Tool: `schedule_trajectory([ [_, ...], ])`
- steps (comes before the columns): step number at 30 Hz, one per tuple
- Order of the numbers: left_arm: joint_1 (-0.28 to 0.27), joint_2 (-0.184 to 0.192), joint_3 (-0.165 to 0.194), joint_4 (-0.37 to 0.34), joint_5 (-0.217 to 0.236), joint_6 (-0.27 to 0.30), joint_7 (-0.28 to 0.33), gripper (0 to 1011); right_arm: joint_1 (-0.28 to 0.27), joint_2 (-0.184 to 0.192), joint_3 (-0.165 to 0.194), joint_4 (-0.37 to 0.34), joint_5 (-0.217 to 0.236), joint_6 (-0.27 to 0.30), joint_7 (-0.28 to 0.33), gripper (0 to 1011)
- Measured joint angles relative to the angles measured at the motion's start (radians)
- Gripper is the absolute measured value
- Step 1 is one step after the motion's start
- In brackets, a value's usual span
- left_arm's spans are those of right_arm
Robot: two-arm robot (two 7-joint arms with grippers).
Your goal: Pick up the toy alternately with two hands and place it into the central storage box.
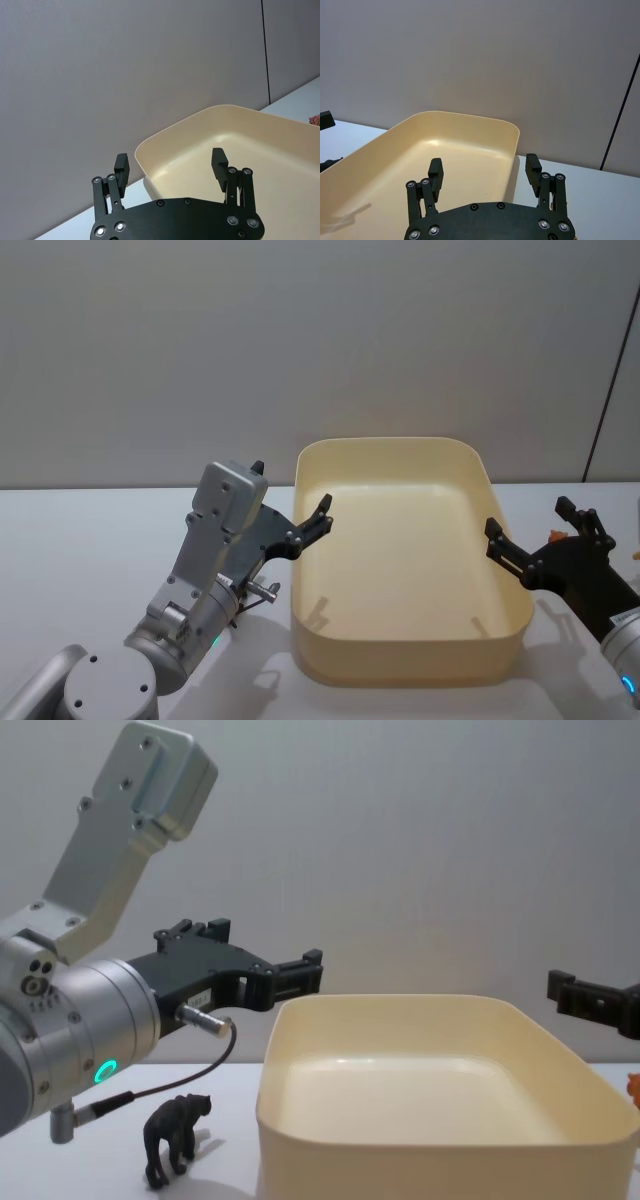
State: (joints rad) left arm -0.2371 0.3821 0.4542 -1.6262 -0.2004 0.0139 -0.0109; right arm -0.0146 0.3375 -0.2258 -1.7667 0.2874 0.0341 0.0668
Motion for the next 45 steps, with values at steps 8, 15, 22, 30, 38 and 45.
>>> schedule_trajectory([
  [8, 0.0, 0.0, 0.0, 0.0, 0.0, 0.0, 0.0, 1001, 0.0, 0.0, 0.0, 0.0, 0.0, 0.0, 0.0, 1001],
  [15, 0.0, 0.0, 0.0, 0.0, 0.0, 0.0, 0.0, 1001, 0.0, 0.0, 0.0, 0.0, 0.0, 0.0, 0.0, 1001],
  [22, 0.0, 0.0, 0.0, 0.0, 0.0, 0.0, 0.0, 1001, 0.0, 0.0, 0.0, 0.0, 0.0, 0.0, 0.0, 1001],
  [30, 0.0, 0.0, 0.0, 0.0, 0.0, 0.0, 0.0, 1001, 0.0, 0.0, 0.0, 0.0, 0.0, 0.0, 0.0, 1001],
  [38, 0.0, 0.0, 0.0, 0.0, 0.0, 0.0, 0.0, 1001, 0.0, 0.0, 0.0, 0.0, 0.0, 0.0, 0.0, 1001],
  [45, 0.0, 0.0, 0.0, 0.0, 0.0, 0.0, 0.0, 1001, 0.0, 0.0, 0.0, 0.0, 0.0, 0.0, 0.0, 1001],
])
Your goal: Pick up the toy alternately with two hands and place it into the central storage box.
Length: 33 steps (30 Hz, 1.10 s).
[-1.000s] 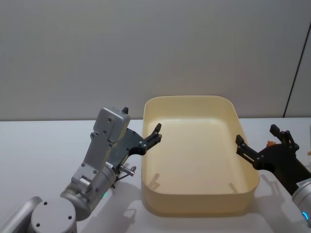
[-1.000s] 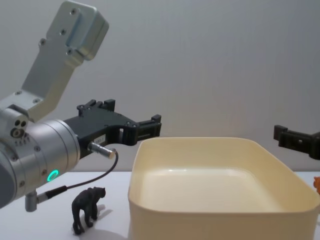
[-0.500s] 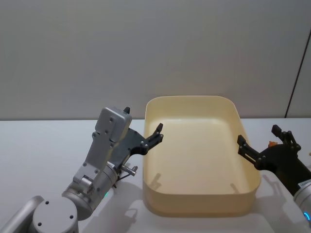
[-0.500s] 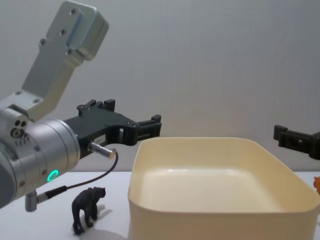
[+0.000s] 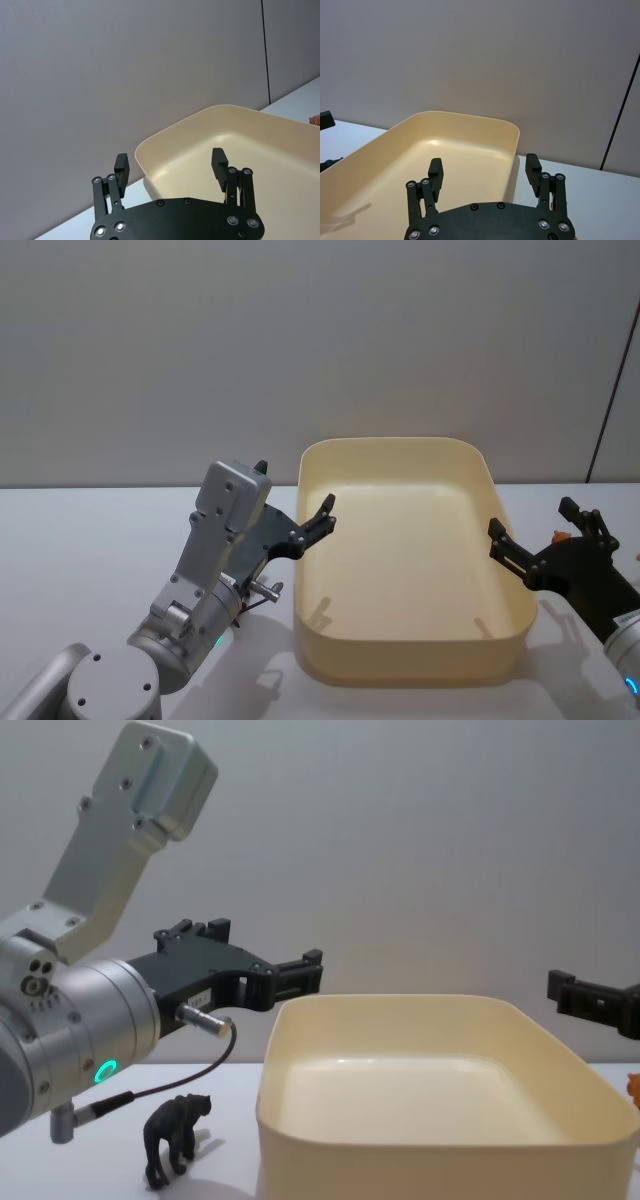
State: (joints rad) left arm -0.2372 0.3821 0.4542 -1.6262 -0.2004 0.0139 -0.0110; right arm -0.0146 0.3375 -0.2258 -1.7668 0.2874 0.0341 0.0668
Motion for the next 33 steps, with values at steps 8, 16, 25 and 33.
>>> schedule_trajectory([
  [8, 0.0, 0.0, 0.0, 0.0, 0.0, 0.0, 0.0, 1001, 0.0, 0.0, 0.0, 0.0, 0.0, 0.0, 0.0, 1001],
  [16, 0.0, 0.0, 0.0, 0.0, 0.0, 0.0, 0.0, 1001, 0.0, 0.0, 0.0, 0.0, 0.0, 0.0, 0.0, 1001],
  [25, 0.0, 0.0, 0.0, 0.0, 0.0, 0.0, 0.0, 1001, -0.006, 0.016, 0.012, -0.001, 0.009, 0.0, 0.015, 1001],
  [33, 0.0, 0.0, 0.0, 0.0, 0.0, 0.0, 0.0, 1001, -0.011, 0.046, 0.036, -0.001, 0.031, 0.001, 0.037, 1001],
])
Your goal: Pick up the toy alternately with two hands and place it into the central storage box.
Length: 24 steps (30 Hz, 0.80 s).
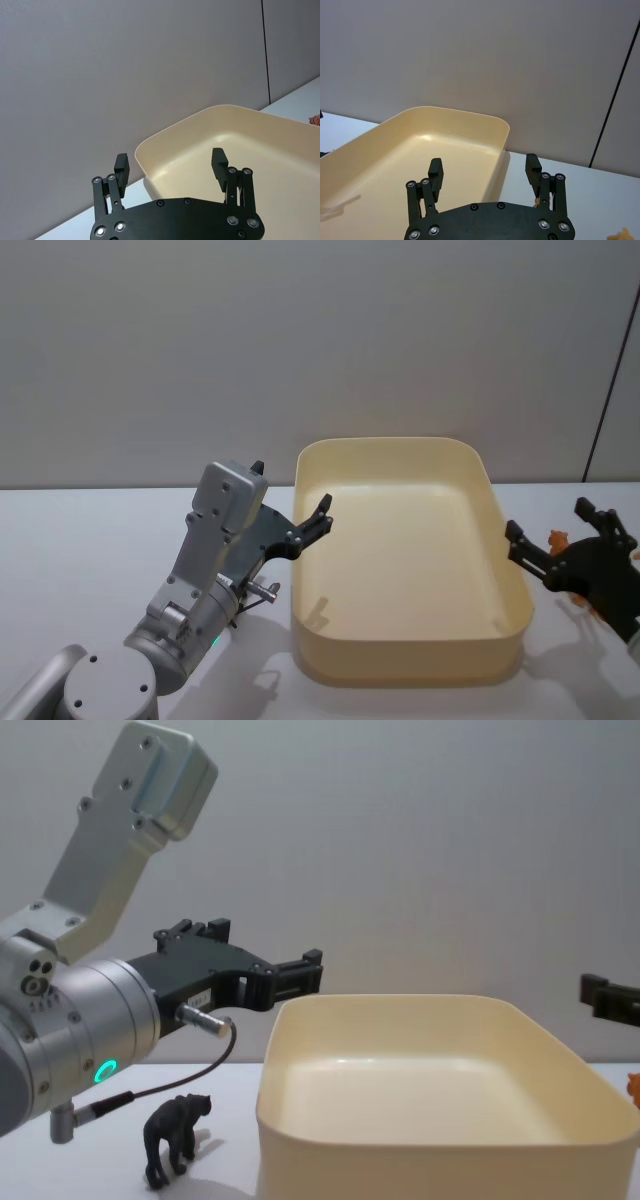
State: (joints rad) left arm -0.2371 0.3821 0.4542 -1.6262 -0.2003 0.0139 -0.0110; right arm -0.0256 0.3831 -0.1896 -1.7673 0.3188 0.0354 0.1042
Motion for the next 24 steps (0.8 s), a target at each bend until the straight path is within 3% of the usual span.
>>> schedule_trajectory([
  [14, 0.0, 0.0, 0.0, 0.0, 0.0, 0.0, 0.0, 1001, -0.043, 0.074, 0.058, 0.0, 0.042, 0.026, 0.009, 1001],
  [24, 0.0, 0.0, 0.0, 0.0, 0.0, 0.0, 0.0, 1001, -0.051, 0.092, 0.073, 0.054, 0.036, 0.057, 0.002, 1001],
])
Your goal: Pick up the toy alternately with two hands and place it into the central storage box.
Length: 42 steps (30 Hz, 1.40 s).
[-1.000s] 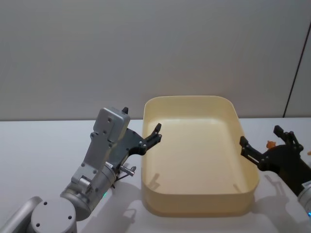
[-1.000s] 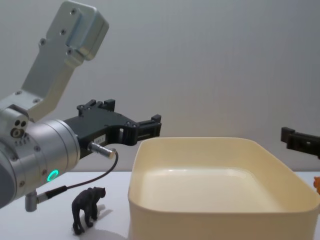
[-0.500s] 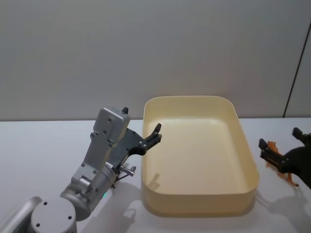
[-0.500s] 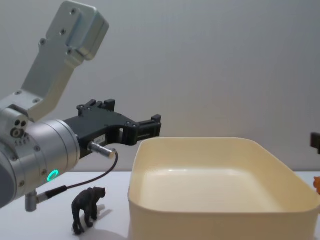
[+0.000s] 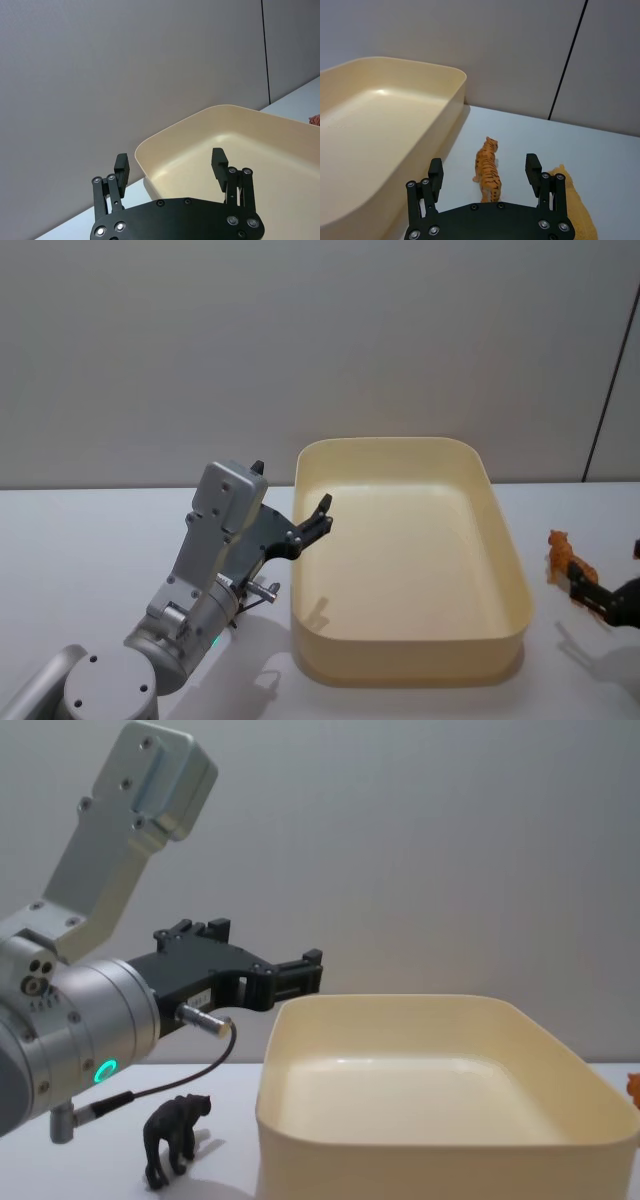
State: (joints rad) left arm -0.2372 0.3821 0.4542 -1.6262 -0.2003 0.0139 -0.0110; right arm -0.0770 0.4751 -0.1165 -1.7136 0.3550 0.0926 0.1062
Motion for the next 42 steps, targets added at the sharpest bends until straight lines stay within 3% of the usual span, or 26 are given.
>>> schedule_trajectory([
  [10, 0.0, 0.0, 0.0, 0.0, 0.0, 0.0, 0.0, 1001, 0.047, -0.023, -0.011, 0.083, -0.032, 0.02, 0.005, 1001],
  [24, 0.0, 0.0, 0.0, 0.0, 0.0, 0.0, 0.0, 1001, 0.161, -0.089, -0.051, 0.232, -0.089, 0.043, 0.042, 994],
  [29, 0.0, 0.0, 0.0, 0.0, 0.0, 0.0, 0.0, 1001, 0.184, -0.103, -0.059, 0.264, -0.1, 0.047, 0.05, 902],
  [35, 0.0, 0.0, 0.0, 0.0, 0.0, 0.0, 0.0, 1001, 0.204, -0.115, -0.066, 0.291, -0.11, 0.052, 0.057, 744],
  [38, 0.0, 0.0, 0.0, 0.0, 0.0, 0.0, 0.0, 1001, 0.213, -0.12, -0.069, 0.302, -0.114, 0.053, 0.06, 601],
  [42, 0.0, 0.0, 0.0, 0.0, 0.0, 0.0, 0.0, 1001, 0.219, -0.124, -0.071, 0.31, -0.117, 0.054, 0.062, 534],
])
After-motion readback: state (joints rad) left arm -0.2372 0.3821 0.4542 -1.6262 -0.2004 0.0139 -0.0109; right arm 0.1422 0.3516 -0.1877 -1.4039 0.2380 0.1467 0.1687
